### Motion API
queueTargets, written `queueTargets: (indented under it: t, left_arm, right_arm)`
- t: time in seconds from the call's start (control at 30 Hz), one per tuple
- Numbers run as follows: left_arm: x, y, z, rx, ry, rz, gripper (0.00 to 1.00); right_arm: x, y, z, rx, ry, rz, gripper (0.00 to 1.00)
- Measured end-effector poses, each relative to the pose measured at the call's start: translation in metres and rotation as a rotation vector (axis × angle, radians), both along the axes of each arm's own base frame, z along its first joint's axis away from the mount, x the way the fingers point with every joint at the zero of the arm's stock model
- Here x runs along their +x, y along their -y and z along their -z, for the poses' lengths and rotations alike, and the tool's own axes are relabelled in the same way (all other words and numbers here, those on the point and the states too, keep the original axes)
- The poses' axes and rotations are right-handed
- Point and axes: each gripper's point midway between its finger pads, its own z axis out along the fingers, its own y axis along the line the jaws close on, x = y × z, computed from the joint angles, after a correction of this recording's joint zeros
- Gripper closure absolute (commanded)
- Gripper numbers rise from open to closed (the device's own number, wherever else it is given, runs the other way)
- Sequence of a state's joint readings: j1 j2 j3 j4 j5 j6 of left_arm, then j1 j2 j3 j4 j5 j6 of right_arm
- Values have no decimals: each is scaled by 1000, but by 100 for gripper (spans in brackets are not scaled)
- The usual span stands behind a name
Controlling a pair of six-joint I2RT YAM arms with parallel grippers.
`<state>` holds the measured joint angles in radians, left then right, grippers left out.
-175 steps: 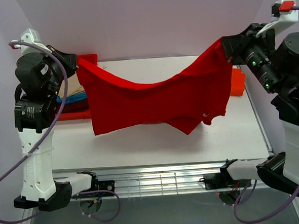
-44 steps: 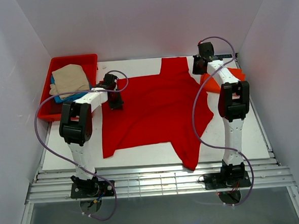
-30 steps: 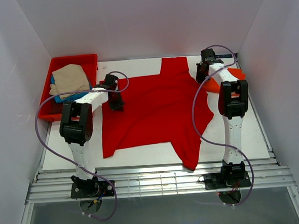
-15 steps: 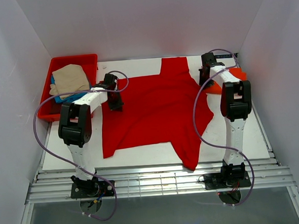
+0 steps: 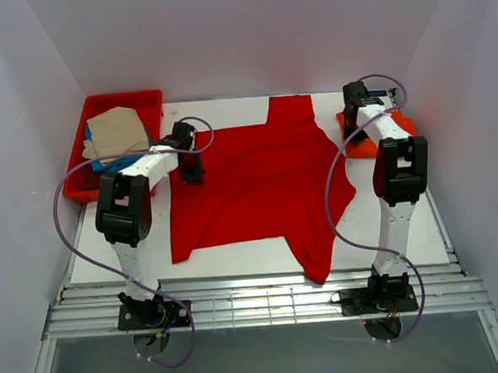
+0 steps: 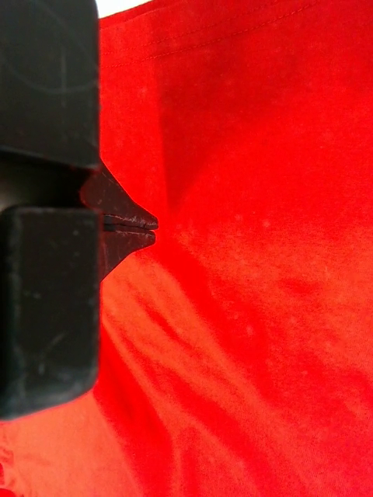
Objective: Fold and stack the t-shirts
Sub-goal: Flatten the tshirt out
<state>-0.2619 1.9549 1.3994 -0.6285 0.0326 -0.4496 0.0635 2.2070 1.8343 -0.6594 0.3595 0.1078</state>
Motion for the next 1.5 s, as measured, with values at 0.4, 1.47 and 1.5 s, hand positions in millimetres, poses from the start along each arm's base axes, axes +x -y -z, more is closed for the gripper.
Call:
queueTargets:
  t: [0.4,1.47,1.5]
  left_arm:
    - [-17,128,-60,-230,190,294,100]
    - [-135,217,20,-257,-68,527,100]
    - [-139,215,20,-256,-78,522,100]
  right_arm:
    - [7,-23,-49,176,110,-82,92]
    - [43,-99,31,456,22,-179,92]
    - [43,-97,31,446,22,-173,92]
